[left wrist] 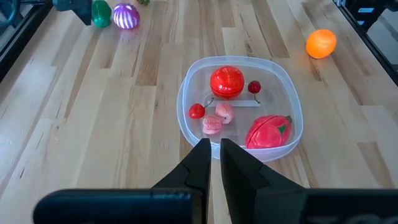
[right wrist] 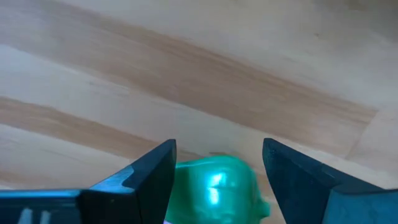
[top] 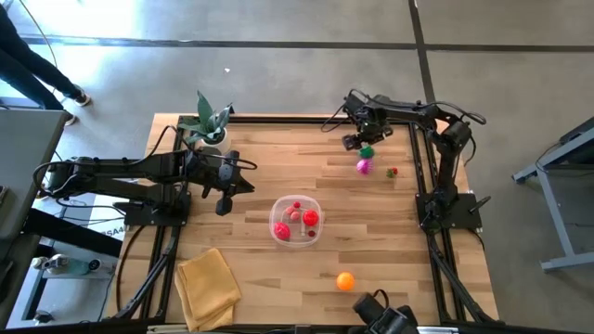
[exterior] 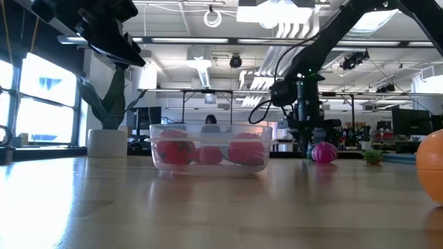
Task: Pick and placing Produce into tupperware
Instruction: Put the green bell pepper into the transparent container
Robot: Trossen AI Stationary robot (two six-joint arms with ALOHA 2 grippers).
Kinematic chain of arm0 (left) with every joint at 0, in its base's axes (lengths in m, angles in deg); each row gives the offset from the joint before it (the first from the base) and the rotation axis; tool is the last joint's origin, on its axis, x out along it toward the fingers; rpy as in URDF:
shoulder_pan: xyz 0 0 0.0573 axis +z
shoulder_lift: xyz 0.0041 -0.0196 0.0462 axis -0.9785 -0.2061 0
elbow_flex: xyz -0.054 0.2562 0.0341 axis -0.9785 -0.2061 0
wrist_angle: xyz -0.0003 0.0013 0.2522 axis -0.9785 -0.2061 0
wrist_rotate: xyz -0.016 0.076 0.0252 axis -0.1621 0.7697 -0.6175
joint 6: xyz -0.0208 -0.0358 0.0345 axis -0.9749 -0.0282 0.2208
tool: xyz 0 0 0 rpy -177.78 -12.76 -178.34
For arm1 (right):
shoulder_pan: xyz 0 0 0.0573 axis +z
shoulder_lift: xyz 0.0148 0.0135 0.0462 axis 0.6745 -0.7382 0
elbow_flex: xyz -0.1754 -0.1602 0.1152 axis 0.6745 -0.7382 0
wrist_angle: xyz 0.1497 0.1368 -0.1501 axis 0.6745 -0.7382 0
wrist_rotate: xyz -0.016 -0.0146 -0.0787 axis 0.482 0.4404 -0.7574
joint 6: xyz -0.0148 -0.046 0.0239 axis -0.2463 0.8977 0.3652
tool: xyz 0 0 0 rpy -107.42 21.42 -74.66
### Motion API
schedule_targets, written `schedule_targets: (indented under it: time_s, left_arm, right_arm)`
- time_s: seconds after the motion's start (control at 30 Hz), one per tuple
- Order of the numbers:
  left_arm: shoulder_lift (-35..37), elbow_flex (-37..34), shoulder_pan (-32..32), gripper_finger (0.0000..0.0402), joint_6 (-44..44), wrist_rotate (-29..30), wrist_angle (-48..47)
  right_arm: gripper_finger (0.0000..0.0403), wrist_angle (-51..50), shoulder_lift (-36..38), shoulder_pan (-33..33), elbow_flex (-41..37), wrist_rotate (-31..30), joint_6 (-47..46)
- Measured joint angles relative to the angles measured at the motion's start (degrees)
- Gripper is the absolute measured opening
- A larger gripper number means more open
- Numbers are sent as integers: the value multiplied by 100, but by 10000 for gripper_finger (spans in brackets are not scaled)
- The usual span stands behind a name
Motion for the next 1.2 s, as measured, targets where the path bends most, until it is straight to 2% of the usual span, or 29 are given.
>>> schedule_targets:
  time_s: [0.33,0.47,0.87,1.0,1.2]
  left_arm:
    - [0,0,1,26,1,0,-2]
    - [0,0,0,26,2,0,0]
    - [-2,0,2,26,2,0,0]
    - [-1,0,1,26,2,0,-1]
    - [0,0,2,26,2,0,0]
  right_arm:
    - [232,138,61,-53,-57,303,-163]
    - [232,128,160,-64,-57,292,-456]
    - [235,98,485,-72,-57,195,-572]
    - [253,51,593,-27,-57,246,-573]
    - [290,-267,608,198,-59,-48,-633]
